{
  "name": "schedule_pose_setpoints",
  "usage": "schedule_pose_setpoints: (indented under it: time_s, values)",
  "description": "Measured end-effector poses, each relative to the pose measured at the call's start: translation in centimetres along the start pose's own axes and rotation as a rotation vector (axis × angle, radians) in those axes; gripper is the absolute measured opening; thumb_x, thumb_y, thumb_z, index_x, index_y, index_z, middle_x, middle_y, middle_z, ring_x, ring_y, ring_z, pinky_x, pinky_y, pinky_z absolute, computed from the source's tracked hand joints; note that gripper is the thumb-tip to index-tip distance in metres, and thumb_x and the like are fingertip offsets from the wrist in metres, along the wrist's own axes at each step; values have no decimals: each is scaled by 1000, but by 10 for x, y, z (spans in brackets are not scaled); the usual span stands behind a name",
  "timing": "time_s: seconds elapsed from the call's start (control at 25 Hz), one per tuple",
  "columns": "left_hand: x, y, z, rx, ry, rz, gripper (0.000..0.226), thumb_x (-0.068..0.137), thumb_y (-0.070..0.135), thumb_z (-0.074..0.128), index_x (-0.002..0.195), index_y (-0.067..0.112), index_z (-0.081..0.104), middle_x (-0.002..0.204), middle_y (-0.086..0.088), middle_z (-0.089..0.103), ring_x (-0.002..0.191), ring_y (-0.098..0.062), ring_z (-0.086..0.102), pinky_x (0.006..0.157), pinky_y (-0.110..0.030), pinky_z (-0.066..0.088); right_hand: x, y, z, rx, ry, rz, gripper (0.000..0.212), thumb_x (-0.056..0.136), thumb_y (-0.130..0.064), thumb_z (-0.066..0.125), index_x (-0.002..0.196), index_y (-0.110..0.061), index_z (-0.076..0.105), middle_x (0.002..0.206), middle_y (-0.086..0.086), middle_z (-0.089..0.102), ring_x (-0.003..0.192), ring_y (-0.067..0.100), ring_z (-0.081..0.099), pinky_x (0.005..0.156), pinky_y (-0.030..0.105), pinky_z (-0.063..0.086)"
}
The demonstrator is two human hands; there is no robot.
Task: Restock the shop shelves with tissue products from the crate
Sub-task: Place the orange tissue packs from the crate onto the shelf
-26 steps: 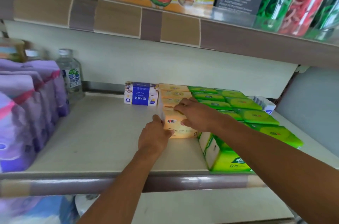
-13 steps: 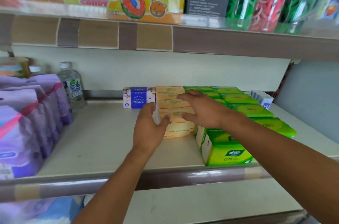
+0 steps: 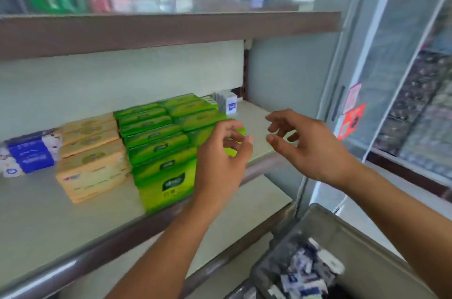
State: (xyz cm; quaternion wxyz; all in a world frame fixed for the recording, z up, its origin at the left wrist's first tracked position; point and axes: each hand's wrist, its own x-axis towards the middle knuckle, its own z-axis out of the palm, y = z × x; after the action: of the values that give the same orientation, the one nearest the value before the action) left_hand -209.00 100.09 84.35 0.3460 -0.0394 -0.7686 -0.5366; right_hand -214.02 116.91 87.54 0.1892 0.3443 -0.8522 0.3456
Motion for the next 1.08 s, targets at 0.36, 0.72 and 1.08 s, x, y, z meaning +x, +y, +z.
schedule_pose_setpoints:
  time_s: [0.36,0.72,1.08]
  values:
    - [-78,-30,206,-27,-553,-143,22,86,28,70,106,27,59,85,11,66,75,0,62,64,-9,46,-166,156,-71,-143,-14,602,31,91,-29,63,120,-19,57,94,-7,66,81,6,62,75,24,49]
    - [-212,-152,336,145,-1000,-532,23,88,36,66,108,25,62,91,7,66,84,-7,64,77,-21,50,-387,324,46,-36,-499,1544,54,89,-39,58,132,-7,51,118,13,66,106,29,64,88,30,49]
    - [-336,-286,427,488,-1264,-769,56,92,43,58,136,9,49,135,-13,56,125,-28,51,100,-33,41,-484,419,128,-41,-308,1838,61,96,-31,55,137,6,31,138,26,47,129,37,45,98,33,39]
